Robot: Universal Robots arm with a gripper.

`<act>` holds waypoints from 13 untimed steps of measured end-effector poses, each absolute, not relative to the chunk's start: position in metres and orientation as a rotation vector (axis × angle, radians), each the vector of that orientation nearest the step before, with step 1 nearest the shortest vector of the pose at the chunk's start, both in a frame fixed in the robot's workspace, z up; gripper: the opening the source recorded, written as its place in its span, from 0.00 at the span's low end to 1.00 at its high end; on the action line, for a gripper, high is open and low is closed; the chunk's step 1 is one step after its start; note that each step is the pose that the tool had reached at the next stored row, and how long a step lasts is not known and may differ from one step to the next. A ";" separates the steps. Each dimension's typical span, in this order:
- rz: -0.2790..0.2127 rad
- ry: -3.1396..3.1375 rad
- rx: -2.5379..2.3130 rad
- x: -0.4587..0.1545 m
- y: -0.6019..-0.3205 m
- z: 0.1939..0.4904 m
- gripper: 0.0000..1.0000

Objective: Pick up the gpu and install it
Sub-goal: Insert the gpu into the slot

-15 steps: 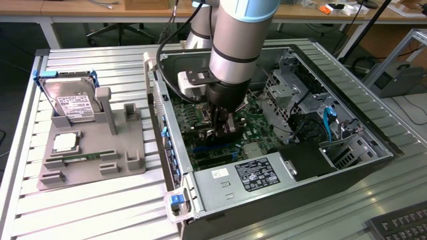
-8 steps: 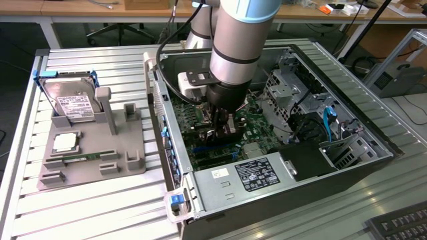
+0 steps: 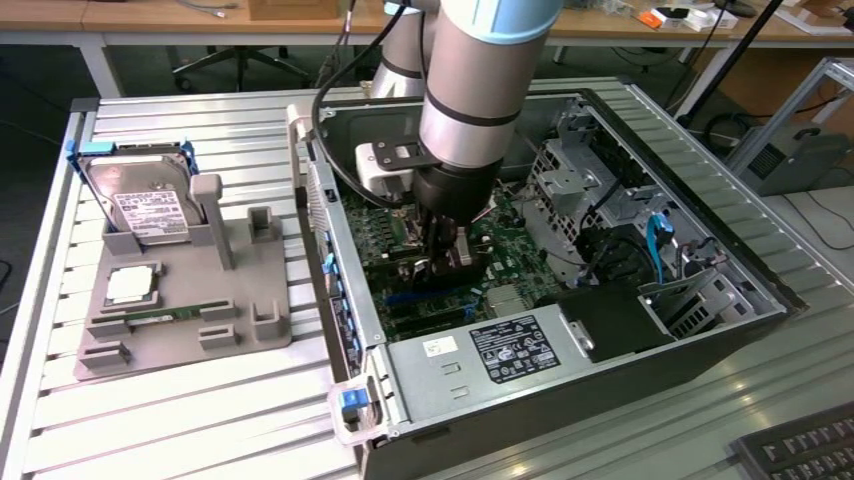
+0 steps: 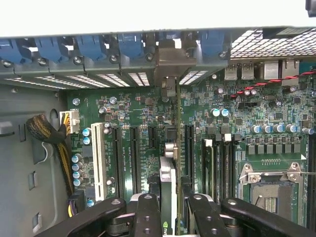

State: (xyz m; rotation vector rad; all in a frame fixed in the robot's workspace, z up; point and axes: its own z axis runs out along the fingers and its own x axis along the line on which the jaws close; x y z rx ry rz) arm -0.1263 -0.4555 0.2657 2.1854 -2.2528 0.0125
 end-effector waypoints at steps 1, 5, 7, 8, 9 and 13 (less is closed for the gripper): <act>0.013 -2.253 2.185 -0.126 -0.455 0.266 0.27; 0.025 -2.240 2.187 -0.126 -0.452 0.265 0.27; 0.031 -2.231 2.191 -0.126 -0.450 0.265 0.27; 0.031 -2.231 2.191 -0.126 -0.450 0.265 0.27; 0.032 -2.230 2.191 -0.126 -0.450 0.263 0.27; 0.032 -2.230 2.192 -0.126 -0.450 0.256 0.28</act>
